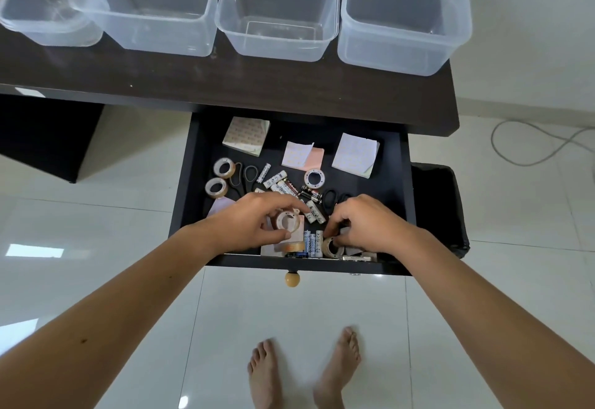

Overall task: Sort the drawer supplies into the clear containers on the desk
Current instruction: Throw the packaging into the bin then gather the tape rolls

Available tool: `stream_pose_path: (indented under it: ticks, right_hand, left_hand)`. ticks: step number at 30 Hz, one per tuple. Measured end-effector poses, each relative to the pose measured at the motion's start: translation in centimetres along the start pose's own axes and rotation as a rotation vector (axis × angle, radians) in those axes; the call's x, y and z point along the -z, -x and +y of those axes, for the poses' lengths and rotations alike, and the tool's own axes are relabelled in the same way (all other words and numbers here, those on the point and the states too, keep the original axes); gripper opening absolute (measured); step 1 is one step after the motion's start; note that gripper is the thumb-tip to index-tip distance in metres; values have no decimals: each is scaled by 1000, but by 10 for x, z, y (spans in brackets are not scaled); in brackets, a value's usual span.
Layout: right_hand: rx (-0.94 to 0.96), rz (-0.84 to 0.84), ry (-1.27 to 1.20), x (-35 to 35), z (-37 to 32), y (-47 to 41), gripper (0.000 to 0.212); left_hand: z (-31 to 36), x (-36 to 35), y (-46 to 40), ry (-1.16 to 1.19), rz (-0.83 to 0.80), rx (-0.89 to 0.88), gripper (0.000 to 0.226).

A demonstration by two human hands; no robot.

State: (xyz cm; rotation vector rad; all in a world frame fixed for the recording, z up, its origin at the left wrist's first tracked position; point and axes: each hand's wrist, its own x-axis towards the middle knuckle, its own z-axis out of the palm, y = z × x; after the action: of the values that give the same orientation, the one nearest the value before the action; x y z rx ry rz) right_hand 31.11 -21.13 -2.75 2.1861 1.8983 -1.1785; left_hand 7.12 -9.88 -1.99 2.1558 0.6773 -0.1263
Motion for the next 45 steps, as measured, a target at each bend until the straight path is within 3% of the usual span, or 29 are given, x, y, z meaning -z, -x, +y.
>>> stream_pose_path:
  ticks: [3,9,14,23,33,41,45]
  right_hand:
    - [21,71,-52,0,0,4,15]
    - [-5,282,-410,-2,1,6,13]
    - [-9,392,-566,3,-4,2,39]
    - [-8,445,-408,5,-9,-23,37]
    - [43,368,-249,3,-6,-50,61]
    - [34,394,-275,2,-5,-53,42]
    - [24,406,-262,5,-8,-46,40]
  left_hand:
    - [-4,0,-1,-8,-57,-67,50]
    - [-10,-5,-2,37,-45,-12,37]
    - [-14,-10,-10,79,-116,-27,38]
    - [-14,-17,-22,-39,-159,-137,32]
    - [-14,-15,-19,-12,-133,-140,39]
    - [-13,-17,-17,216,-62,59,31]
    - [-10,-15,-14,376,-62,89,16]
